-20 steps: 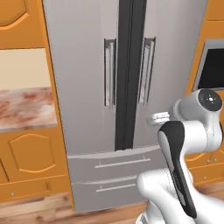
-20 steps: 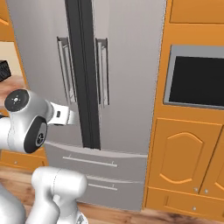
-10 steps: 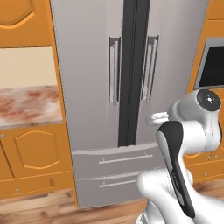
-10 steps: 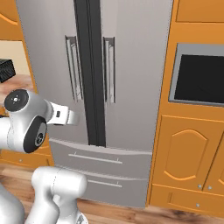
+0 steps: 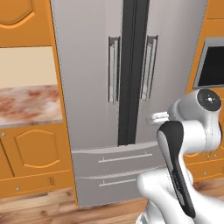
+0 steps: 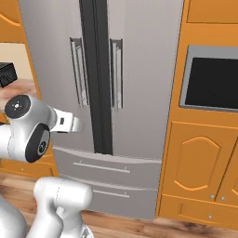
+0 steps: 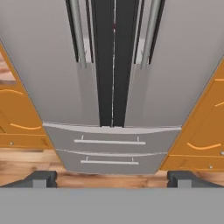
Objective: Take the cakes from the fridge and place them on the empty tray on the dining counter.
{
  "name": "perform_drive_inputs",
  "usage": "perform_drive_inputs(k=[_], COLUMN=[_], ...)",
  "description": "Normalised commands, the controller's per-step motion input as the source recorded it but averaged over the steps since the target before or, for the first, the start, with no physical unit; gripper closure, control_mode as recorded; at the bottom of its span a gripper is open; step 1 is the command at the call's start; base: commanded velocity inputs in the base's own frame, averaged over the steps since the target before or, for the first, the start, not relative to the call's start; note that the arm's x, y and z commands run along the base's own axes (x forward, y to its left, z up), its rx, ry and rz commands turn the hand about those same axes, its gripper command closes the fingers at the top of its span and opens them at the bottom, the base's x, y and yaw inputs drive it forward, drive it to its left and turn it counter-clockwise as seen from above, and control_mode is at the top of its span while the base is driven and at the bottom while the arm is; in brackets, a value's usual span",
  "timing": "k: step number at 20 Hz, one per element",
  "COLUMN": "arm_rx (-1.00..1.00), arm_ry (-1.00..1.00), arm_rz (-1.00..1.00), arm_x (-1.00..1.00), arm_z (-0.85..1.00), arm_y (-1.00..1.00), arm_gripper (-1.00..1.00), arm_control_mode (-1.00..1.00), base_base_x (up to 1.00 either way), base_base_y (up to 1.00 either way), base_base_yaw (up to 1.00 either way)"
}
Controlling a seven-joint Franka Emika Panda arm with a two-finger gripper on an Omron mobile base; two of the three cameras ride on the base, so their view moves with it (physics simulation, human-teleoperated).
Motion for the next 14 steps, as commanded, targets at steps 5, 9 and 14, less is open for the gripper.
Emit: perform_drive_inputs(k=[5, 9, 14], arm_rx=[0.0, 0.0, 0.0], arm_ry=[-0.14, -0.1, -0.25], arm_rz=[0.0, 0.0, 0.0], arm_x=[0.53, 0.62, 0.5], arm_z=[0.04, 0.29, 0.34], arm_y=[-0.36, -0.29, -0.27], arm_gripper=[-1.0, -1.0, -1.0], arm_control_mode=[-1.0, -1.0, -1.0], base_base_x=[0.0, 0.0, 0.0], base_base_y=[0.0, 0.0, 0.0], base_base_yaw=[0.0, 0.0, 0.0])
